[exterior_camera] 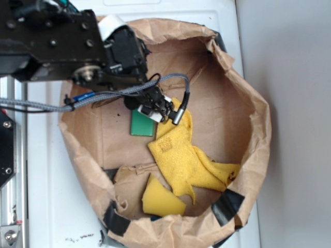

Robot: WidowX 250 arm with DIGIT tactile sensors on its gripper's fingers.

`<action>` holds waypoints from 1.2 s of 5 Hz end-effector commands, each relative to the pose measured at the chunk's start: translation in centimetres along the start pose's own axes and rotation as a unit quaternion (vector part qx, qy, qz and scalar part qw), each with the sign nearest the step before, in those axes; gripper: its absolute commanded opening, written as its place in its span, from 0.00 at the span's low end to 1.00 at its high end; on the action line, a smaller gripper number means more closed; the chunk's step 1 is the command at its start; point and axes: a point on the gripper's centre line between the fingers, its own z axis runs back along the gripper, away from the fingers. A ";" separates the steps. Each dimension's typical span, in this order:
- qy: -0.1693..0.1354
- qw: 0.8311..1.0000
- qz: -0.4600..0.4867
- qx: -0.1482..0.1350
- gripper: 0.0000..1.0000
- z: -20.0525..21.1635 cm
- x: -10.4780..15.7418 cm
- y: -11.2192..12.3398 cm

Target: Grab the green block.

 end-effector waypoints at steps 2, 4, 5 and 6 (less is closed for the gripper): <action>-0.026 0.999 -0.030 0.022 1.00 -3.4 -2.1 -2.6; -0.047 0.998 -0.024 0.019 1.00 -5.1 -3.0 -4.1; -0.053 0.998 -0.021 0.014 1.00 -5.0 -2.9 -4.5; -0.051 0.998 -0.019 0.018 1.00 -4.9 -2.9 -4.8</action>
